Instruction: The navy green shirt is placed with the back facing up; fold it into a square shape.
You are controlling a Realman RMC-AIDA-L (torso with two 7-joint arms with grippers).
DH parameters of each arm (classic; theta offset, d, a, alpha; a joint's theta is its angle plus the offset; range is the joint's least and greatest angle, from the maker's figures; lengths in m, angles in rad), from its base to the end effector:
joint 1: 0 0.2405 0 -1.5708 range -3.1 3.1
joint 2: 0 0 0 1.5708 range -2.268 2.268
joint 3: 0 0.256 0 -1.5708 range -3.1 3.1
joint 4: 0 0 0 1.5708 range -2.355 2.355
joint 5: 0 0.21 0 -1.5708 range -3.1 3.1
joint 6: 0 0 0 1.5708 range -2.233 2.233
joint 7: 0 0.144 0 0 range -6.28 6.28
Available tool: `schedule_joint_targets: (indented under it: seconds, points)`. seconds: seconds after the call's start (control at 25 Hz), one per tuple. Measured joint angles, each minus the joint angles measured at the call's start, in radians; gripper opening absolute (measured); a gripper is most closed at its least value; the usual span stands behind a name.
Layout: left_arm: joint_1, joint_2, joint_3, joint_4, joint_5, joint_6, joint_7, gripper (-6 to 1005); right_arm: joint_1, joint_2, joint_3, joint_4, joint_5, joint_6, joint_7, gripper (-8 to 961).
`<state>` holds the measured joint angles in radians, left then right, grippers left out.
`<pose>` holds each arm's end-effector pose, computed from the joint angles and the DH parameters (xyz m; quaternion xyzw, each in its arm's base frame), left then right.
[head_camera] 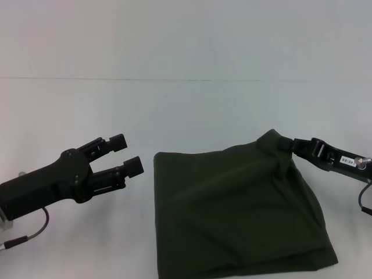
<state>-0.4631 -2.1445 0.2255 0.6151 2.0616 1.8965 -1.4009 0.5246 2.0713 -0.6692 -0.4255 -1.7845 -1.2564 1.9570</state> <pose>-0.2711 0.2770 0.0206 -0.8505 -0.2811 -0.4286 0.1184 0.2937 0.3476 -0.0181 -0.7212 0.5828 0.3451 0.1454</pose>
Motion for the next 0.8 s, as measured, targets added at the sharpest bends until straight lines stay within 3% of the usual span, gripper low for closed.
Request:
schedule_joint_targets:
  seconds: [0.32,0.68,0.8]
  points:
    - [0.0,0.0,0.005,0.0,0.0,0.001,0.0,946,-0.001,0.002,0.016,0.004,0.002,0.039,0.011,63]
    - [0.002,-0.001,0.0,0.0,0.0,0.001,-0.001,947,-0.033,0.001,0.113,0.033,0.002,0.016,0.012,77]
    - [0.003,-0.001,0.0,-0.002,0.0,0.001,-0.003,946,-0.059,0.003,0.159,0.034,0.004,-0.024,-0.023,219]
